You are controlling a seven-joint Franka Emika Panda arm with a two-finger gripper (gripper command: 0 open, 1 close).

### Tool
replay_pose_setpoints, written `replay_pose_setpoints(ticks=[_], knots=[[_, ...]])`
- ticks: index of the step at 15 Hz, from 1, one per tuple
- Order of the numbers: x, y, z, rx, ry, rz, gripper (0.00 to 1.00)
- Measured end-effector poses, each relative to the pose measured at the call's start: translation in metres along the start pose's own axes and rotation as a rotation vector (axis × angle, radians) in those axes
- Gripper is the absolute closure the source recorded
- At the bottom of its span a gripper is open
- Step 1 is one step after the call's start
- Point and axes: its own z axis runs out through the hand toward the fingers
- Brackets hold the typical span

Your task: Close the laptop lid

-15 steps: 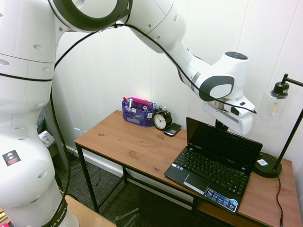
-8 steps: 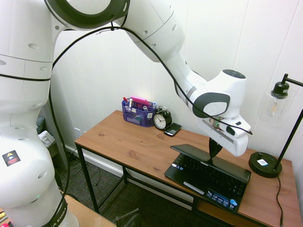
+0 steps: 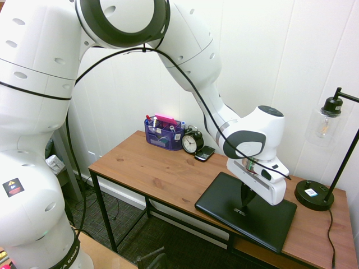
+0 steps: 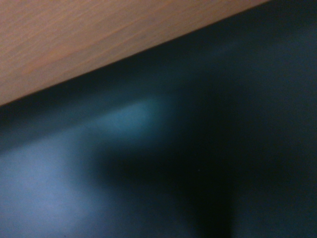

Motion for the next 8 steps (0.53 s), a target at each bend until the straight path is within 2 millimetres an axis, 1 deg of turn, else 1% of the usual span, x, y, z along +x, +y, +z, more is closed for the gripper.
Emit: replay_pose_setpoints(ticks=[5,8], knots=[[0.004,0.002,-0.004,0.012,0.013,0.007,1.00],[0.006,0.000,-0.026,0.048,0.034,-0.008,1.00]])
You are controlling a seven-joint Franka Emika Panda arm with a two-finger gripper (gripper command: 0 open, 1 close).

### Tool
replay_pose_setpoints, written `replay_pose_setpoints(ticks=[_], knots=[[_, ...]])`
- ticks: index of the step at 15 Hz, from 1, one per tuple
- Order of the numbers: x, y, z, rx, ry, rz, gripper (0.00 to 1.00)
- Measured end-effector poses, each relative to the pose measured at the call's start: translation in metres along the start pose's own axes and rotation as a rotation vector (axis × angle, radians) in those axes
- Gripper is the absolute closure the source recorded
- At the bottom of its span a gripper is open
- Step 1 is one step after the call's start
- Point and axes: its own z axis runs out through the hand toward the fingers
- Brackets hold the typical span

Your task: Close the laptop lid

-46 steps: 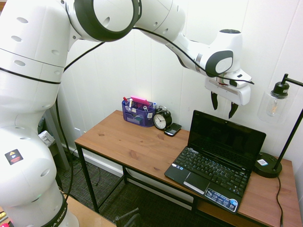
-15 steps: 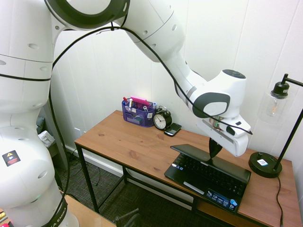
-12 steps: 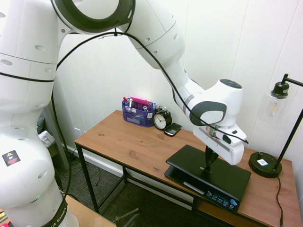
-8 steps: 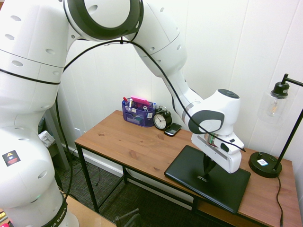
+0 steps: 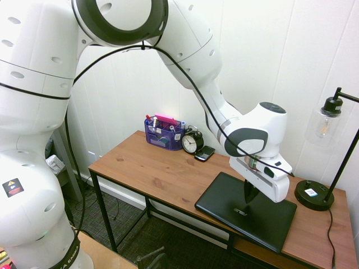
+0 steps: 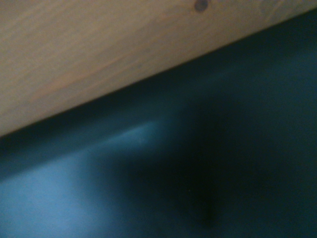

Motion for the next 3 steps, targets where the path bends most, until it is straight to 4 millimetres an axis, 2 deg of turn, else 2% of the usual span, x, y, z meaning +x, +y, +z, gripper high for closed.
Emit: replay_pose_setpoints(ticks=[3], knots=[[-0.003,0.003,-0.025,0.035,0.014,-0.017,1.00]])
